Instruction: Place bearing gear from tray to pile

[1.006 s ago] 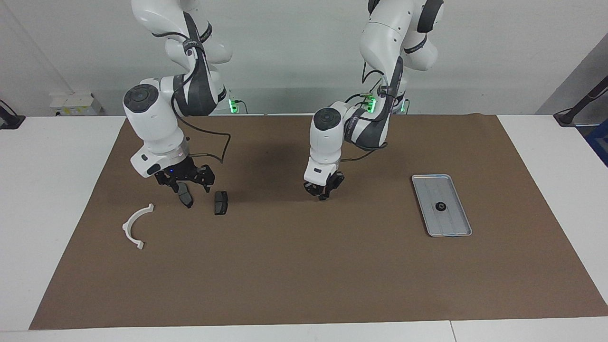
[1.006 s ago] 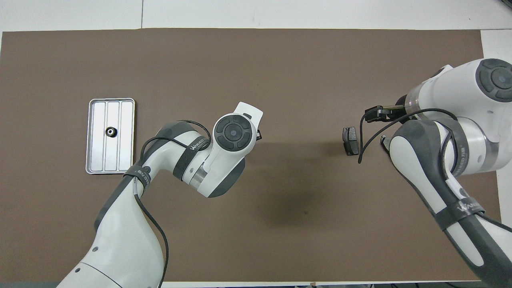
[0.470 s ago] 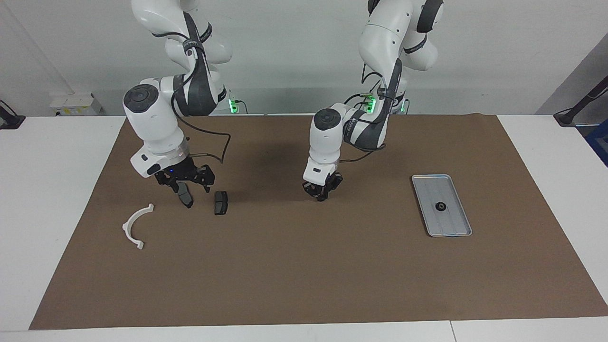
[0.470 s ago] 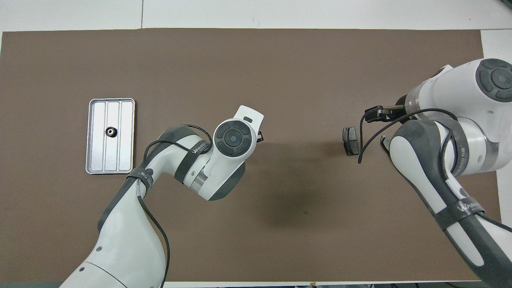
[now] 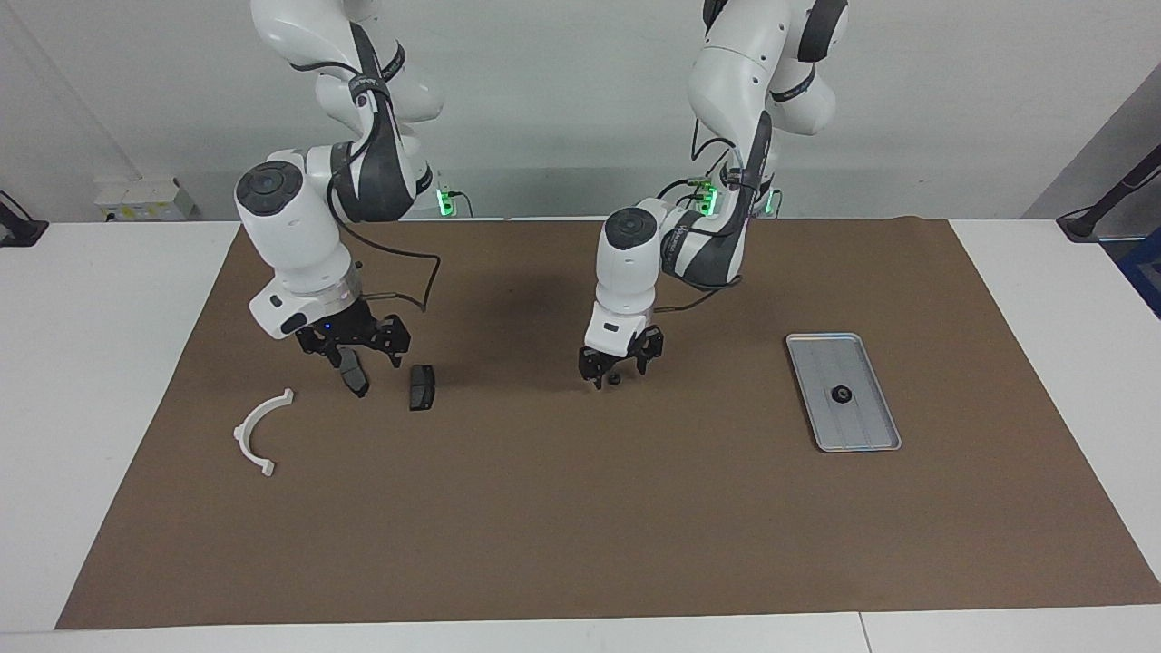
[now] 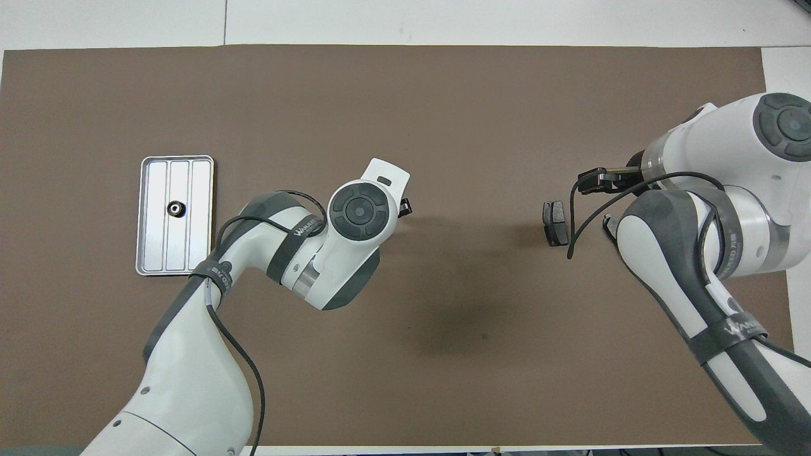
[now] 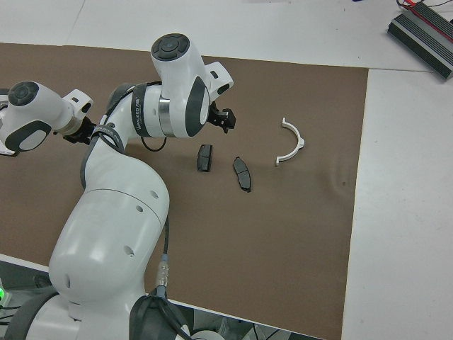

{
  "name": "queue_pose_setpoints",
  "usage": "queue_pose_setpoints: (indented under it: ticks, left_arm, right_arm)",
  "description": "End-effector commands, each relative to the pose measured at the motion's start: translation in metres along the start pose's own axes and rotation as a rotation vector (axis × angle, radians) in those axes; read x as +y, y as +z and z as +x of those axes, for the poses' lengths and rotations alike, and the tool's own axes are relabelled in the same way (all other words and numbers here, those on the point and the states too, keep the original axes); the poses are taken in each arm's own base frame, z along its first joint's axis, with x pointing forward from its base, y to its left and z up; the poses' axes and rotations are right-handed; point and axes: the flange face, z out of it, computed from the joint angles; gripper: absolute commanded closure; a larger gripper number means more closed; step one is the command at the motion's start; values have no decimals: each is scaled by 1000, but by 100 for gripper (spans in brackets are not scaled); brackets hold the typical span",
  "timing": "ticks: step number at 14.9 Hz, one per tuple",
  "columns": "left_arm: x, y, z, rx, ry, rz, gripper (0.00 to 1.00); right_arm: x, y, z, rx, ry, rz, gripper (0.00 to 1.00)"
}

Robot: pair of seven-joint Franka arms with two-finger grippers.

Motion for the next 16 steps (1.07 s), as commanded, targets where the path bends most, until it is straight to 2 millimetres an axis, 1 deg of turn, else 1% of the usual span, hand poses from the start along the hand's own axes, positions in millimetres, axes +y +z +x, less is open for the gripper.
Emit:
queue_pose_setpoints:
  ticks: [1,2,3,4,5,6,7,8,9,10,11,12,13,14,16]
  left_arm:
    - [-73,-46,76,34,35,13,8]
    - [-106,-56,103,27,53,14,8]
    - [-134,-71,126,22,70,2,8]
    - [-162,-73,143,0,99,3,8]
    - [-193,-72,160,-13,128,-3,8]
    - [-230,-68,177,-23,153,-6,8]
    - [-262,-67,189,-27,186,-9,9]
    - [-285,-62,195,-34,205,-10,9]
    - [-297,-59,200,-31,214,-10,9]
    - [-306,-53,202,-34,211,-7,9]
    - [-313,-45,199,-43,217,-5,9]
    - [-322,-34,194,-49,227,-3,9]
    - [-330,-25,190,-53,231,-1,9]
    - [-337,-18,184,-64,224,1,9]
    - [-341,-8,170,-94,223,6,9]
  right_arm:
    - [-1,3,-2,-12,26,22,0]
    - [-5,2,-3,-11,26,22,0]
    - [-21,2,-6,-11,29,23,0]
    - [-40,2,-9,-13,67,24,0]
    - [-57,4,-12,-13,127,24,0]
    - [-78,5,-16,-10,165,27,0]
    - [-104,11,-22,-18,181,26,0]
    - [-128,16,-27,-21,206,20,0]
    - [-153,22,-33,-16,240,21,0]
    - [-181,28,-41,-15,264,18,0]
    - [-209,34,-46,-14,281,13,0]
    - [-230,39,-47,-9,304,8,0]
    - [-245,42,-48,-6,329,7,0]
    - [-262,41,-50,-5,340,10,0]
    - [-297,51,-52,-14,363,-22,0]
